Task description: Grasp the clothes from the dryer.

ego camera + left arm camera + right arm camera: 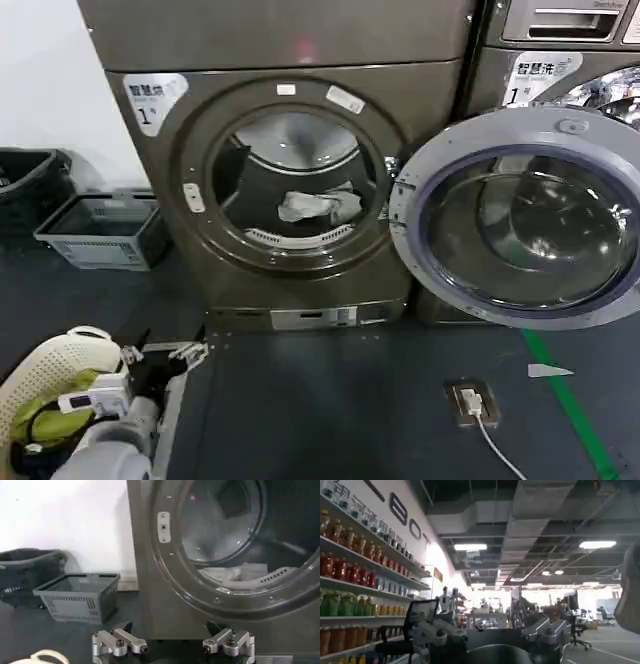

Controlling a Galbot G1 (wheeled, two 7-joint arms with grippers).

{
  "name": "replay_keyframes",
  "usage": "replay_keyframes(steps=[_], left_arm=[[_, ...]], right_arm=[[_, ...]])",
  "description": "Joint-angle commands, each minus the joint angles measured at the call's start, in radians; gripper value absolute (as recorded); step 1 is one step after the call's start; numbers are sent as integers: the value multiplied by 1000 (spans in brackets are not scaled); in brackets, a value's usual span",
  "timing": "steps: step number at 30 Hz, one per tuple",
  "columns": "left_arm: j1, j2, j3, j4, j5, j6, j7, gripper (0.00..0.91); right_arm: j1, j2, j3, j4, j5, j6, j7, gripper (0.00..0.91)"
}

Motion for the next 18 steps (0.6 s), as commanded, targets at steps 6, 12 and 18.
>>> replay_keyframes(steps=[6, 12, 18], left_arm=[[1, 1, 0, -6, -3, 49, 10, 907], [5, 3, 1, -11, -2, 49, 19, 907], [6, 1, 2, -11, -3, 49, 19, 907]], right_arm=[[-9, 2, 6, -5, 6, 0, 8, 907], [-7, 5, 4, -1, 6, 0, 7, 907], [-9, 6, 3, -2, 6, 2, 7, 907]])
